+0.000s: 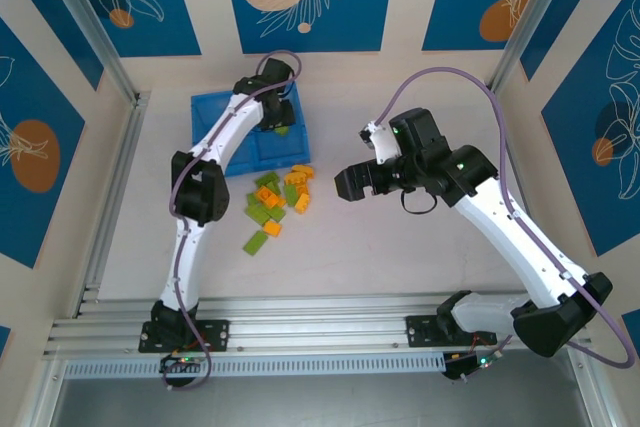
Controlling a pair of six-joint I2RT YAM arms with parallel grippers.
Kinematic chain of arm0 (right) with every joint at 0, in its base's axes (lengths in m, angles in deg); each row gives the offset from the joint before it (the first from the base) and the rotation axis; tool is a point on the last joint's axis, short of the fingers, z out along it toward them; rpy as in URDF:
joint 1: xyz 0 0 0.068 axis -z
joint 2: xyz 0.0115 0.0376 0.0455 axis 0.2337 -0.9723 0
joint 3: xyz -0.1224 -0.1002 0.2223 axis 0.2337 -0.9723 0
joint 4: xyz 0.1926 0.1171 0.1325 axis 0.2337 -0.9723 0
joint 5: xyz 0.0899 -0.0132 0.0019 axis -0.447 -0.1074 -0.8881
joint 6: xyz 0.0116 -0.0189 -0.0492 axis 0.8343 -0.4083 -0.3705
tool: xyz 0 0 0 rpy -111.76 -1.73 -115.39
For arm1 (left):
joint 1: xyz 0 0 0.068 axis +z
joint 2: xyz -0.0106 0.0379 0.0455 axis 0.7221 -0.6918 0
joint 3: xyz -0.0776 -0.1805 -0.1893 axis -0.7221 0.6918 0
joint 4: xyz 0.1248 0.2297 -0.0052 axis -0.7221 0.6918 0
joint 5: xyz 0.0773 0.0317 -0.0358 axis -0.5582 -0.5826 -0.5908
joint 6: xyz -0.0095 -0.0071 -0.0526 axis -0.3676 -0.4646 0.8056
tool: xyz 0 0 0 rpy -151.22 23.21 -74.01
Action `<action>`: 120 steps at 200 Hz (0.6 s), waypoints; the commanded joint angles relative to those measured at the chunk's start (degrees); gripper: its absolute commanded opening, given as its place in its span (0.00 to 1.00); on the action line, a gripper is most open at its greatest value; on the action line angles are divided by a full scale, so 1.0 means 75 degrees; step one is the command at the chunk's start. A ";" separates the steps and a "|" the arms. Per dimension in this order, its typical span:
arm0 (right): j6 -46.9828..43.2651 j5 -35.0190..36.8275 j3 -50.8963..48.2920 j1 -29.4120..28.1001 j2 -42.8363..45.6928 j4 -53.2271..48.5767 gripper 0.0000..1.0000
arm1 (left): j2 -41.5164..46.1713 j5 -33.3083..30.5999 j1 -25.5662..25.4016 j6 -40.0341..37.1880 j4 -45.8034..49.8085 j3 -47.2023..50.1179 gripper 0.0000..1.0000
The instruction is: Sort the legos into containers by color
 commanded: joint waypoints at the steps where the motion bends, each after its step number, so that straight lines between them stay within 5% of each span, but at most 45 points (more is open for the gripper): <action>1: 0.0079 0.0182 0.0034 0.0019 0.0119 -0.0146 0.97 | -0.0042 0.0179 -0.0020 -0.0024 0.0330 -0.0367 0.51; 63: 0.0121 -0.0073 -0.0250 0.0019 0.0050 0.0170 0.97 | 0.1358 0.0347 -0.0087 -0.0445 0.0705 -0.0034 0.51; 120: 0.0661 -0.0163 -0.0289 -0.0054 -0.0604 0.0749 0.97 | 0.4564 0.0379 -0.0158 -0.1010 0.0357 0.2914 0.49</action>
